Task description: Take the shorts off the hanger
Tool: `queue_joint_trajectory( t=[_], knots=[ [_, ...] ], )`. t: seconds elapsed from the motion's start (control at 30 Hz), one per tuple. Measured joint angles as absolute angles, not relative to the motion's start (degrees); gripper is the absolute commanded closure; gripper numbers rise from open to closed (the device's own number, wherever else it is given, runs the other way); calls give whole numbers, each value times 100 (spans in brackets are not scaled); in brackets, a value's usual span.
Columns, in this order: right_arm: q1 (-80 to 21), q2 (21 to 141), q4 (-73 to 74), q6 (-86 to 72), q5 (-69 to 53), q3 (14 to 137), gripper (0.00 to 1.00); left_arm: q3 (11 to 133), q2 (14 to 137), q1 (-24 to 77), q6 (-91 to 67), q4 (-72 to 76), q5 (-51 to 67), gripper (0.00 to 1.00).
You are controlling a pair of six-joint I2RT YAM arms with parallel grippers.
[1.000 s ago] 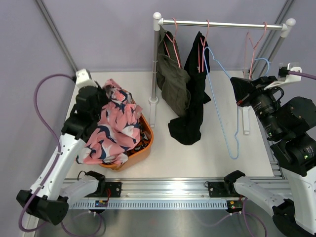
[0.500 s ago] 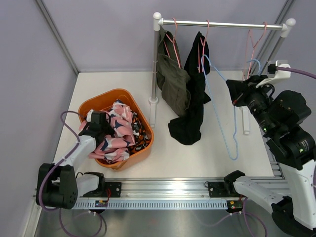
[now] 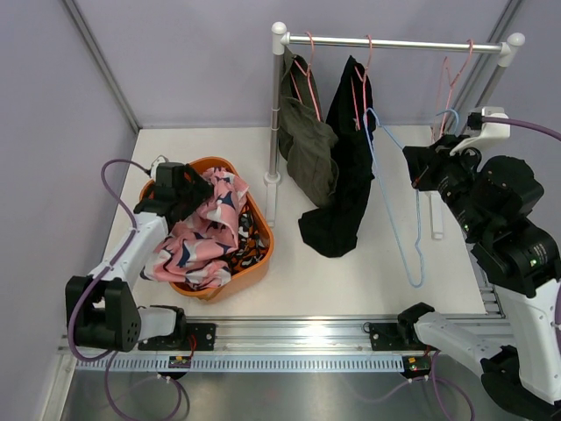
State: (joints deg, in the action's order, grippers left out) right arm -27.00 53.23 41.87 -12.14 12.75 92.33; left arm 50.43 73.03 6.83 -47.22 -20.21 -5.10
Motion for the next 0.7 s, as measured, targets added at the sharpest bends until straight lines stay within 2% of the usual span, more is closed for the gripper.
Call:
queue_joint_trajectory(
  t=[0.1,0.17,0.53,0.7],
  knots=[
    [-2700,5282,4316,-1192,1378,9292,100,5179,7201,683,-4589,-2121,-545,4],
    [-2700,5264,4418,-1164,1507,9358,100,5199,7022,683,-4493,-2239,-580,1],
    [-2700,5192,4967,-1105,1559,9579,100,5892,5524,683,-3721,-2969,-617,1],
    [-2700,5260,5087,-923,1785,9754,100,6167,5162,683,-3234,-3116,-285,1]
  ],
)
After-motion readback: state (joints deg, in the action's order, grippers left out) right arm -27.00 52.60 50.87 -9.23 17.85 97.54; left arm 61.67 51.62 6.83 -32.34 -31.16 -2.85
